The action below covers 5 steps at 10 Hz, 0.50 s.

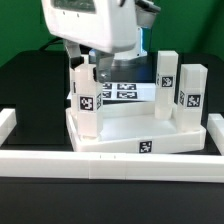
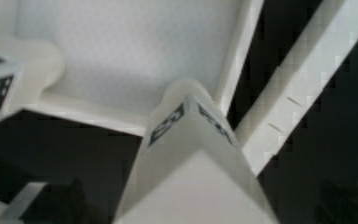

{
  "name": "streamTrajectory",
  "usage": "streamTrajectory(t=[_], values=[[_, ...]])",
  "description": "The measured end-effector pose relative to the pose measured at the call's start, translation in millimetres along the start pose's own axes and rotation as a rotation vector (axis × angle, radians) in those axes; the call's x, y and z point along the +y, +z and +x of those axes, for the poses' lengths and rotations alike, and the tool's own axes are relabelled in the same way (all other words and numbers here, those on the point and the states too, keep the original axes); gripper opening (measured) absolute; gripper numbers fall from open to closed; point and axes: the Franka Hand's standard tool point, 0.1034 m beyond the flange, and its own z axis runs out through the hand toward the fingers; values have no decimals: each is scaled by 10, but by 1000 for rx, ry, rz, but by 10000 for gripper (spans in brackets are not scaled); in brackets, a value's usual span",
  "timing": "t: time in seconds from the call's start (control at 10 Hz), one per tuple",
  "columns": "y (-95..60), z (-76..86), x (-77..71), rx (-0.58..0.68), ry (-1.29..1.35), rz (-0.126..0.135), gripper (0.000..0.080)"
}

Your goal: Assemble desk

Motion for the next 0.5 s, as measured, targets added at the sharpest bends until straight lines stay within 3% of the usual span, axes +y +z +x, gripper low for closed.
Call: streamTrajectory(t=[0.3,0.5], values=[[54,-30,4,3,-280,-28,649],[53,-24,6,3,-383,-28,649]])
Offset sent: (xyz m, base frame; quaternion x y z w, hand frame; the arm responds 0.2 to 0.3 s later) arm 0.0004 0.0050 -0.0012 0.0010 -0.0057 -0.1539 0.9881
